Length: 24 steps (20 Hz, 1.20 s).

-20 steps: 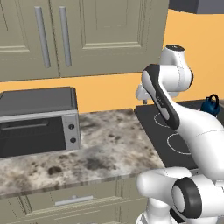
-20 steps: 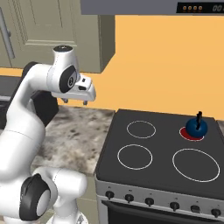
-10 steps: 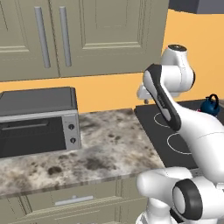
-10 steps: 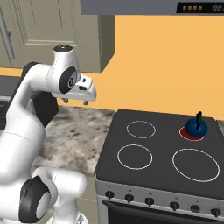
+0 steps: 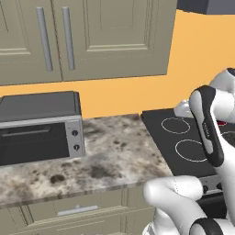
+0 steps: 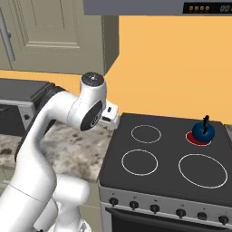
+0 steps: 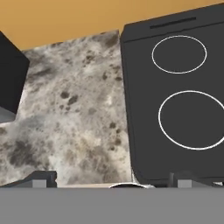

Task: Lower the heat of the kettle.

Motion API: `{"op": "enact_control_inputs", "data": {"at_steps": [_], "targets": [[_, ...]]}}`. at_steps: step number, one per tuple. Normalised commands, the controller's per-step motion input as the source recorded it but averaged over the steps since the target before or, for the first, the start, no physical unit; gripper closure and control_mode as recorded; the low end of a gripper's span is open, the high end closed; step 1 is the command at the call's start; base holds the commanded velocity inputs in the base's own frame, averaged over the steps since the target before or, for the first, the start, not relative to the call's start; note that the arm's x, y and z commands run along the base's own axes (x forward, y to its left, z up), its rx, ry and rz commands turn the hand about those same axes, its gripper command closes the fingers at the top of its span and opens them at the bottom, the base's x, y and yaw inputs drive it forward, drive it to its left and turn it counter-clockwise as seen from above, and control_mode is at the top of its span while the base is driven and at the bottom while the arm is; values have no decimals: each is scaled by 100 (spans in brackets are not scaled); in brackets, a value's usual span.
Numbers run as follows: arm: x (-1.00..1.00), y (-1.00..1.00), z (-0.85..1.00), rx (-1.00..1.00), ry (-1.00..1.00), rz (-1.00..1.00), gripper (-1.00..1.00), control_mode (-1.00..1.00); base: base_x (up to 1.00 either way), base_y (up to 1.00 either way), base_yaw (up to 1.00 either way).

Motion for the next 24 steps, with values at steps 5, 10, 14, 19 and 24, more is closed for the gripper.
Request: {"op": "enact_control_inputs", "data": {"at_steps": [5, 10, 14, 19, 24], "targets": [[-50, -73, -35, 12, -2, -8, -100, -100, 0, 0, 0], [-35, -41, -52, 3, 0, -4, -100, -100, 0, 0, 0], [-2, -18, -78, -17, -13, 0, -100, -100, 0, 0, 0], [-40, -53, -58, -2, -21, 0, -100, -100, 0, 0, 0], [-32, -59, -52, 0, -9, -2, -100, -100, 0, 0, 0]]}}
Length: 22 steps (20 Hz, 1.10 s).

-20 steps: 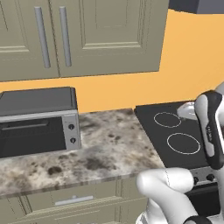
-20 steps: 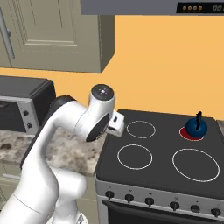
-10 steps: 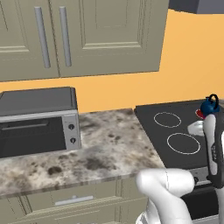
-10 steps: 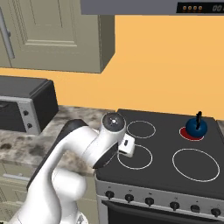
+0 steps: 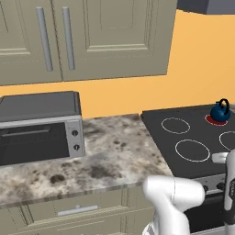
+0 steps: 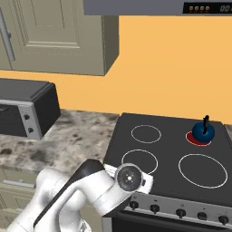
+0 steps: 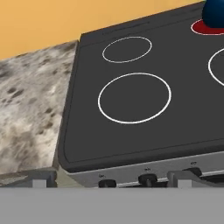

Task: Lower the heat of the kettle.

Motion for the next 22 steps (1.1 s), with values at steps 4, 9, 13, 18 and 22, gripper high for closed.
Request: {"op": "enact_control_inputs", "data": {"at_steps": [4, 9, 13, 18, 22], "targets": [[-12, -35, -30, 0, -17, 0, -100, -100, 0, 0, 0], [0, -27, -33, -10, -21, 2, -100, -100, 0, 0, 0], [-2, -34, -40, -19, -17, 10, -100, -100, 0, 0, 0], [-15, -37, -52, -18, -10, 6, -100, -100, 0, 0, 0], [-13, -34, -44, -18, -7, 3, -100, -100, 0, 0, 0]]}}
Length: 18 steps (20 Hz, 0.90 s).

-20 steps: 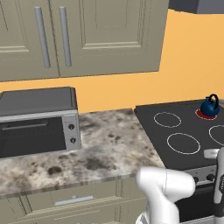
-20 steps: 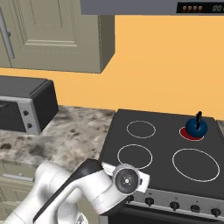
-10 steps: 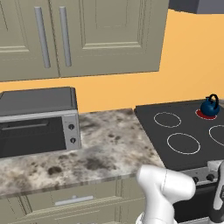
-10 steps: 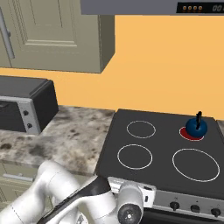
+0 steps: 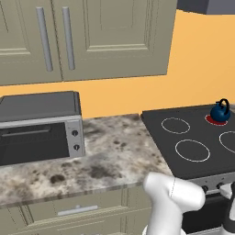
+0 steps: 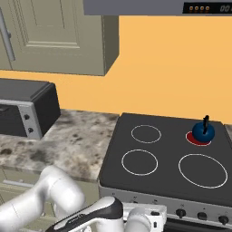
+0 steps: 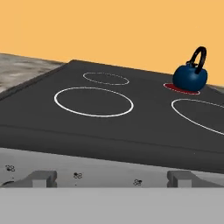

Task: Lower the heat of the kettle.

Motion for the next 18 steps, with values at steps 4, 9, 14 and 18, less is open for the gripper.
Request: {"op": "enact_control_inputs", "data": {"at_steps": [4, 9, 14, 18], "targets": [[-16, -25, -41, -16, -9, 1, -100, -100, 0, 0, 0], [-2, -6, -24, -10, -4, 0, -100, -100, 0, 0, 0], [0, -1, -9, -4, -7, 0, -100, -100, 0, 0, 0], [4, 0, -7, -3, 0, 0, -100, -100, 0, 0, 0]]}}
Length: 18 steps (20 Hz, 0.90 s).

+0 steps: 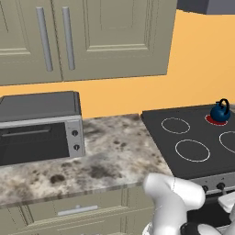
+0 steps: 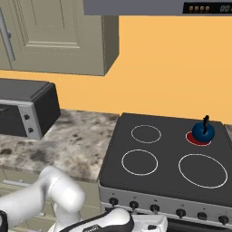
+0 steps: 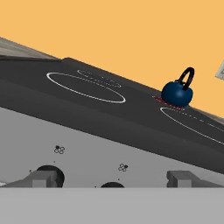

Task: Lower the heat of the kettle.

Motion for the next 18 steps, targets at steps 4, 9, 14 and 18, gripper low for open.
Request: {"op": "enact_control_inputs", "data": {"at_steps": [4, 9, 14, 18], "targets": [[1, 0, -10, 0, 0, 0, -100, -100, 0, 0, 0], [2, 0, -1, 0, 0, 0, -100, -100, 0, 0, 0], [2, 0, -1, 0, 0, 0, -100, -100, 0, 0, 0], [8, 0, -4, 0, 0, 0, -100, -100, 0, 0, 0]]}}
